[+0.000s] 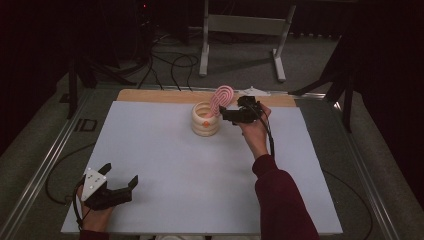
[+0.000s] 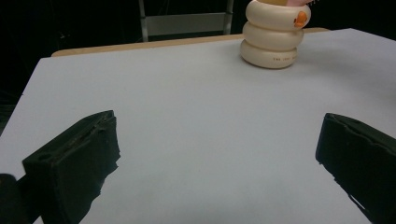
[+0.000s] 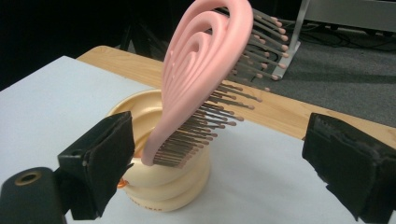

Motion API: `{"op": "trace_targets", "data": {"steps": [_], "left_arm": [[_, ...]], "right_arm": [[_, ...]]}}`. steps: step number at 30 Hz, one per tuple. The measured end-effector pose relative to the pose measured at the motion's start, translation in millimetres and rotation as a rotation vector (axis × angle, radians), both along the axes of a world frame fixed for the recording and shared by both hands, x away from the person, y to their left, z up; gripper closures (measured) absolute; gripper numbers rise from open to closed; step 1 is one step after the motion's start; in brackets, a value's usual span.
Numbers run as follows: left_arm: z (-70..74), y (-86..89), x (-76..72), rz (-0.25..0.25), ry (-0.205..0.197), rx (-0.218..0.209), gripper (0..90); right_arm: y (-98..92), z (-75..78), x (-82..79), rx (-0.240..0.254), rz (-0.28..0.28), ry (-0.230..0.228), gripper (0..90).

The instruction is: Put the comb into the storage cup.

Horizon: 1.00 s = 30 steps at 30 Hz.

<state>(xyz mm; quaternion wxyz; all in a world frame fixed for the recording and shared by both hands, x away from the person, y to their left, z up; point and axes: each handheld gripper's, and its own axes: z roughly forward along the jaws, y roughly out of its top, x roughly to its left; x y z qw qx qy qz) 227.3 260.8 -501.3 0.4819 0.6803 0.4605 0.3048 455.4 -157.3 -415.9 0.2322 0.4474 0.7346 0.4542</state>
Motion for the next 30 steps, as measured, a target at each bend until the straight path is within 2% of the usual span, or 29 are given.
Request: {"op": "trace_targets", "data": {"steps": [30], "left_arm": [[-0.1, -1.1, -0.1, 0.002, -0.002, 0.003, 0.1]], "right_arm": [[-27.7, 4.3, -11.1, 0.014, -0.022, -0.015, 10.2]]}}
